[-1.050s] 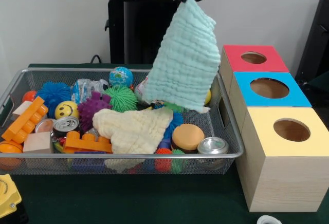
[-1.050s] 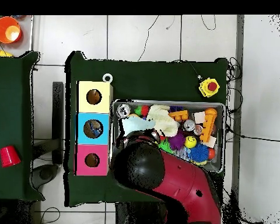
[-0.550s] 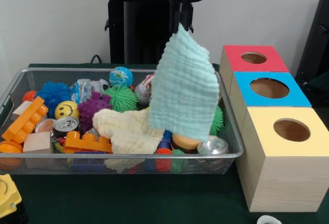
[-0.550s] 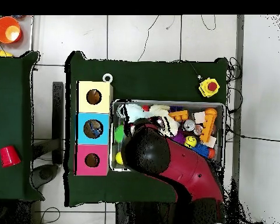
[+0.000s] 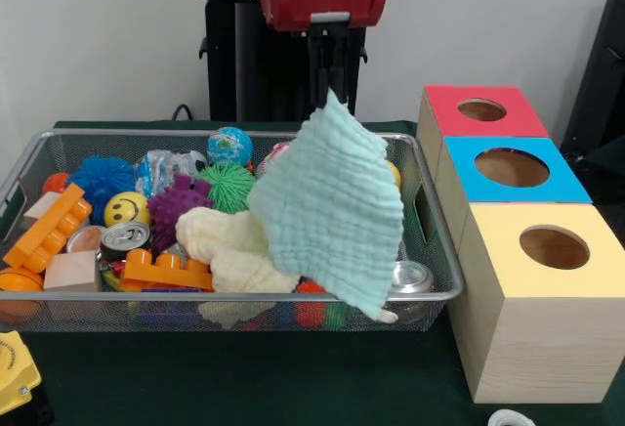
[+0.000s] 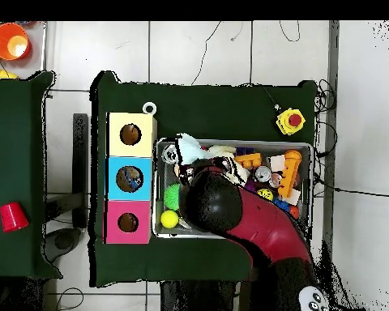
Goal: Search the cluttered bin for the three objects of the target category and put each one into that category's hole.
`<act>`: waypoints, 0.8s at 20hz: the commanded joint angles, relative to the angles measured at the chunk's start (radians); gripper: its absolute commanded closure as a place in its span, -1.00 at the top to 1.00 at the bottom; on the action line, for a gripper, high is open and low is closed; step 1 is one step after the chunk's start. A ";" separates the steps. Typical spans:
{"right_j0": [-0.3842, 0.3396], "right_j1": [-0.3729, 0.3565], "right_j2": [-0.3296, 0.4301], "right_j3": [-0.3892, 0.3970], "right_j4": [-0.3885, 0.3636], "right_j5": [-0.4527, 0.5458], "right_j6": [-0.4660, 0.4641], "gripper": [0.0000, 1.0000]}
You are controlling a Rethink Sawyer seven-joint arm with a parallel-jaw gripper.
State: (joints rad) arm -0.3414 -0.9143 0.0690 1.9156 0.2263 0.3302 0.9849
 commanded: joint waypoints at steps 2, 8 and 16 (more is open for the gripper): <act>-0.056 0.020 0.122 0.137 -0.114 -0.105 0.106 -1.00; -0.159 0.081 0.202 0.208 -0.249 -0.255 0.108 -1.00; -0.135 0.206 0.182 0.148 -0.328 -0.359 0.181 -1.00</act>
State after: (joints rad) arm -0.4749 -0.8178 0.1670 2.0235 -0.0289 0.0384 0.9849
